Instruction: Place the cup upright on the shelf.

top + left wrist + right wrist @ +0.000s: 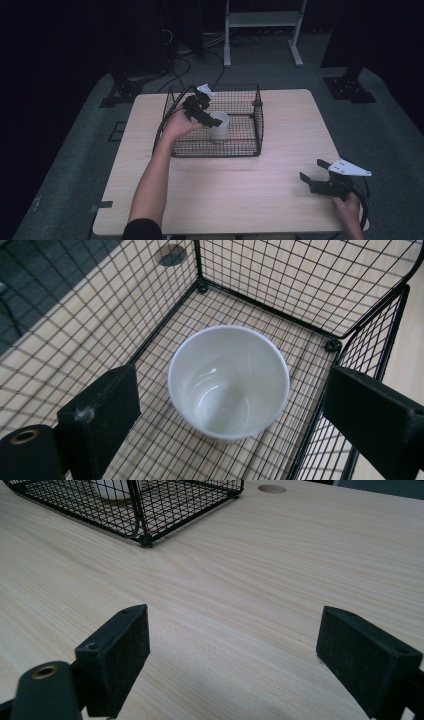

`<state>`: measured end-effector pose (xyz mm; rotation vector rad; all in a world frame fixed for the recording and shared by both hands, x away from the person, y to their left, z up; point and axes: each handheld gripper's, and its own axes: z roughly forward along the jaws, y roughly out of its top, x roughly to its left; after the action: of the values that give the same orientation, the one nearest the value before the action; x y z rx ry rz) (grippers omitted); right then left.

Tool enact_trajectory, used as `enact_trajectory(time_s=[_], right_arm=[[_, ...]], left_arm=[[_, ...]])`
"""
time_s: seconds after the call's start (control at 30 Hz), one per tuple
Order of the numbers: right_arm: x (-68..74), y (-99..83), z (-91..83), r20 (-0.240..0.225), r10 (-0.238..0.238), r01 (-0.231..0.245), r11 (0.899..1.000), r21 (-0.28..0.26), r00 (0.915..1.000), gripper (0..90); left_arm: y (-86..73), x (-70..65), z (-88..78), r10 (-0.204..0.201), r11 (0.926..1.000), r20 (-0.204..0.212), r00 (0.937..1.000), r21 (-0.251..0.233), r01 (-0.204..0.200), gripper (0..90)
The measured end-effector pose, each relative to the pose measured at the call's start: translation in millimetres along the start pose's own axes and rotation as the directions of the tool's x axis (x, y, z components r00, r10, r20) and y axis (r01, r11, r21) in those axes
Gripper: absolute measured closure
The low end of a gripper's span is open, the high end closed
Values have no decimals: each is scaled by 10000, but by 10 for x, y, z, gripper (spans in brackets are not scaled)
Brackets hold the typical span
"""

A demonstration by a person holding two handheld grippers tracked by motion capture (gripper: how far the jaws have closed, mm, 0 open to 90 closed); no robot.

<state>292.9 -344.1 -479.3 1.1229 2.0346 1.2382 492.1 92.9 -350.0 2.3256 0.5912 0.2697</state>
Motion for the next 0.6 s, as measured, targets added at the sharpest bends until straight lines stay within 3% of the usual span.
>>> enact_trajectory(time_s=[0.1,0.4,0.6], right_arm=[[-1,0,0,-2,16,-16,10000,8,10000,131],[0,1,3,4,6,-6,10000,36,10000,131],[0,2,5,21,-9,9,10000,55,10000,131]], left_arm=[[-35,-38,-77,84,9999,-102,9999,-54,-84,75],[-164,-134,-308,-34,9996,199,9998,-278,40,75],[-233,-237,-414,99,9985,59,9999,-546,-96,75]])
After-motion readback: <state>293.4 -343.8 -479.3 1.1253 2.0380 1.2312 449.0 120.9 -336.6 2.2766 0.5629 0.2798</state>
